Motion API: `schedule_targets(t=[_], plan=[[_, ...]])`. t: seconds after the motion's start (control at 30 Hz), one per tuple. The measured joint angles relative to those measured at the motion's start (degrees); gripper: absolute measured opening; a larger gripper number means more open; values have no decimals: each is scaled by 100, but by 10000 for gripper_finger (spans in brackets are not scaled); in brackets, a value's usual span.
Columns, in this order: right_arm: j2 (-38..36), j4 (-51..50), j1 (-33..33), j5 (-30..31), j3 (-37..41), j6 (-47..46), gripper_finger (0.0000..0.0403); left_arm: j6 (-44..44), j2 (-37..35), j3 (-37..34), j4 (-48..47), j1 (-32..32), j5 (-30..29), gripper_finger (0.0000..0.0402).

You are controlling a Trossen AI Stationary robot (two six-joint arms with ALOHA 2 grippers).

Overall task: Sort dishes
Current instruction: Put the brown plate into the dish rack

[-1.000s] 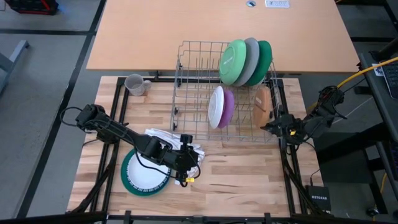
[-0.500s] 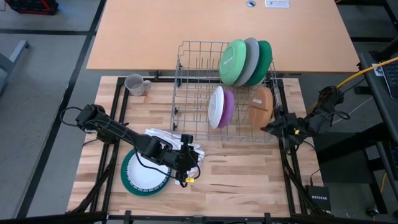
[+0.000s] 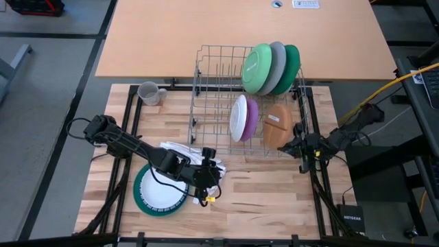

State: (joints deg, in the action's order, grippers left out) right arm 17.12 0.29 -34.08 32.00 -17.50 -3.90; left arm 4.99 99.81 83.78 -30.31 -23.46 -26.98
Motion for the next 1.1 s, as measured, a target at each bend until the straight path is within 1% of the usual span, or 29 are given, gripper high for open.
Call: schedule_targets(t=[0.13,0.27,0.37,0.57,0.67,0.73,0.9,1.0,1.1], plan=[[-4,49,976,-795,0,125,9,127,0,-1,-6,71,30,123],[-98,18,1931,-1628,-2,127,9,163,0,-1,-8,171,224,123],[-94,-146,2574,-2176,-7,-115,9,166,0,-1,-12,225,340,123],[-92,-486,3518,-3112,-10,-537,9,166,0,-1,-51,257,525,123],[-92,-953,3830,-3603,-269,-653,9,148,0,-1,-56,246,547,123],[-91,-1548,3968,-3762,-588,-672,9,117,0,-1,-57,236,552,123],[-101,-3001,4099,-3759,-1458,-774,9,-78,0,-1,-78,197,554,123],[-94,-3614,4089,-3713,-1669,-877,9,-207,0,-1,-78,148,586,123],[-133,-3859,4087,-3705,-1700,-938,9,-324,0,-1,-77,77,587,123]])
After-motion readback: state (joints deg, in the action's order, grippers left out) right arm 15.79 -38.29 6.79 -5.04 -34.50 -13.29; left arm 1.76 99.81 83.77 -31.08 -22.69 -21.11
